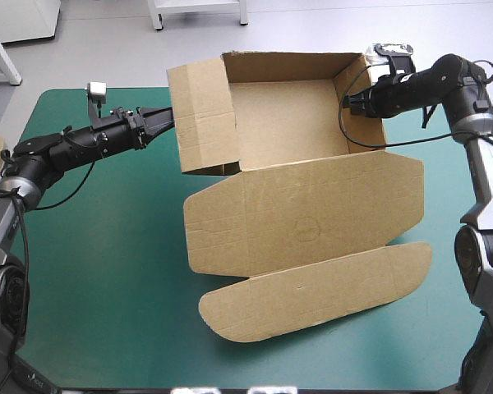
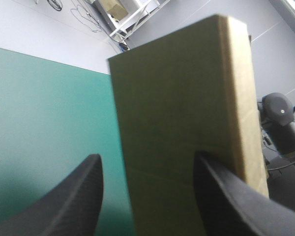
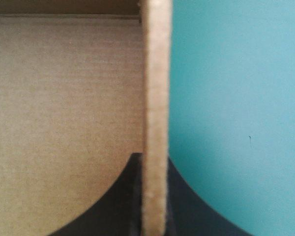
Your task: Fold the box
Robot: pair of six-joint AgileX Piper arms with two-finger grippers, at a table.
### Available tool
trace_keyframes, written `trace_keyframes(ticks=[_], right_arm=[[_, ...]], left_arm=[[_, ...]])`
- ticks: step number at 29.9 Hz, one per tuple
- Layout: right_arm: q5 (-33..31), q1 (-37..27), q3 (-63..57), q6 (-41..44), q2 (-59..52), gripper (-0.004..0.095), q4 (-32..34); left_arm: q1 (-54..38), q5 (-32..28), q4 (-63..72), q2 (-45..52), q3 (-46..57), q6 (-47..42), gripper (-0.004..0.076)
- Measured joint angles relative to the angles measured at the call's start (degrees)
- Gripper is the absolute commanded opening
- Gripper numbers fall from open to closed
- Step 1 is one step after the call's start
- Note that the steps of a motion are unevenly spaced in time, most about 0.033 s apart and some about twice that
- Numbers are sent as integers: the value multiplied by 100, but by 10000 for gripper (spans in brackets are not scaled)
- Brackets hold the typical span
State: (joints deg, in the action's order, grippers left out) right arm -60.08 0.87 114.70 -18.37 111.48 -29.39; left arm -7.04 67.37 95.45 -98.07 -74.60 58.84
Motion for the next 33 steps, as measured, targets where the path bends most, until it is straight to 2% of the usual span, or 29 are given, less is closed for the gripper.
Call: trace_keyframes(ticks=[8,12,19,25,33], right_arm=[[27,0,0,74,4,-16,101],[27,0,0,160,4,-16,127],[27,23,0,386,4,-11,282],[27,297,0,797,4,-11,929],[98,670,-2,1336,4,-11,1357]], left_arm=[[711,44,5,20,-715,-289,404],[977,-170,-283,20,-1161,-540,405],[1386,-648,-2255,20,-1855,-1620,404],[1855,-1065,-3907,20,-2167,-2582,403],[2338,-1439,-5940,20,-2464,-4073,403]])
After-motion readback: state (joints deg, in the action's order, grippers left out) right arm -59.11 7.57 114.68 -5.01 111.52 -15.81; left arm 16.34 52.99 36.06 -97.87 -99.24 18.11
